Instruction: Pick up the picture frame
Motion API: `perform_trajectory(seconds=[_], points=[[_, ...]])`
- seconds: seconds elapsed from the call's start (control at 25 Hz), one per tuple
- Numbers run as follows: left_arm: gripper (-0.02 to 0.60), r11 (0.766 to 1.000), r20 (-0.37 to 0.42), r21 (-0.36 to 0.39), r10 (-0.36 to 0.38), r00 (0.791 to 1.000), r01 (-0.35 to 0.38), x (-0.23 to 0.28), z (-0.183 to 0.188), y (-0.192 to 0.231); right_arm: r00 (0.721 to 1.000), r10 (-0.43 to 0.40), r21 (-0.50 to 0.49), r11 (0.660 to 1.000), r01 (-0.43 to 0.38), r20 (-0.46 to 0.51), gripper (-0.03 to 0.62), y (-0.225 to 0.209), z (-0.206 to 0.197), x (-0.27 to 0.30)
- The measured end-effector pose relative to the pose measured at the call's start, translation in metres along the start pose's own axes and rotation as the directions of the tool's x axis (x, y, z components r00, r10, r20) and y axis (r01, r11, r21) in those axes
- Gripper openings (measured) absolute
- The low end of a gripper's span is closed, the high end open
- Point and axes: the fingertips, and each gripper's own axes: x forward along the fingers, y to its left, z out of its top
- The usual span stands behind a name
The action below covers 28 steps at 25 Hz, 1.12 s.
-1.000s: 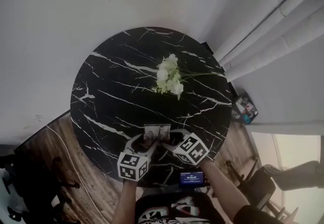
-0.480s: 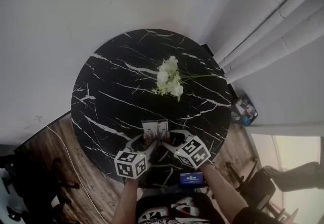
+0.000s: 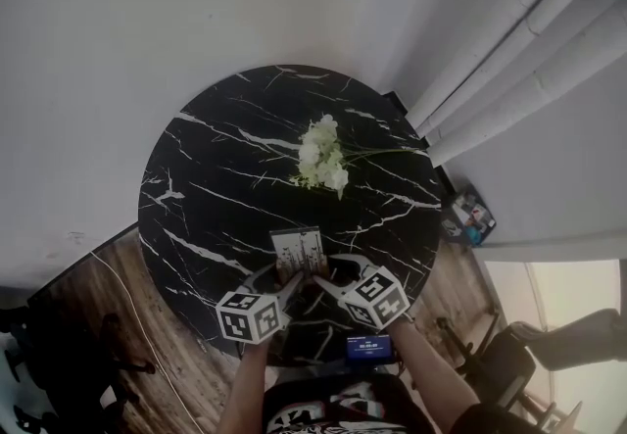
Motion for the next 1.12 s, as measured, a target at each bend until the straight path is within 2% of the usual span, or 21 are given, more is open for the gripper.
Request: perform_trajectory(seconds=[0.32,1.12], points=[[0.238,1.000,0.027,0.010,-0.017,0.999,0.017,-0.012,0.007,-0.015,0.999,-0.015,0.025,1.000,0.014,0.041,0.178,0.009,0.008,-0.017],[0.236,0.993,0.100,0.098,-0.074,0.992,0.064,-0.055,0.027,-0.066,0.985,-0.071,0.056,0.996,0.063,0.156,0.178,0.044,0.032,-0.073]])
